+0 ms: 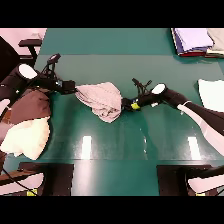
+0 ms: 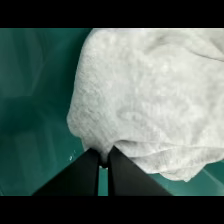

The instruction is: Fold the shirts.

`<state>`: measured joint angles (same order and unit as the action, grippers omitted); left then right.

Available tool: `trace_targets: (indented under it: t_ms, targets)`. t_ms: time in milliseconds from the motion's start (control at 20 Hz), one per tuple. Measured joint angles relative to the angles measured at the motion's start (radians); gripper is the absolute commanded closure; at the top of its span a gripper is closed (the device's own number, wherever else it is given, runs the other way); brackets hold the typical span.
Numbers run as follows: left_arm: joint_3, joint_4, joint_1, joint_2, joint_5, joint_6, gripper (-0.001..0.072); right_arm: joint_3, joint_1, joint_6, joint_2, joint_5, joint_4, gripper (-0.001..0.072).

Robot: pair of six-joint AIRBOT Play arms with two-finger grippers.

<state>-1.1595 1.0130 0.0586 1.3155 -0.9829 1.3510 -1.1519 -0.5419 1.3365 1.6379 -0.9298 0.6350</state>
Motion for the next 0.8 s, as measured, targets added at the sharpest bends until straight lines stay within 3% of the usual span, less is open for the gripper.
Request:
trace_targets:
  t_ms: [500,800]
  targets:
    - [-0.426,-0.003,0.001,-0.341,-0.035,-0.105,0.0683,-0.449,0.229,0.091,-0.404,-0.262,0.364,0.0705]
    - [-0.529,-0.018,0.001,-0.388,-0.106,-0.130,0.0684,-0.612,0.256,0.146,-0.507,-0.345,0.500,0.0705]
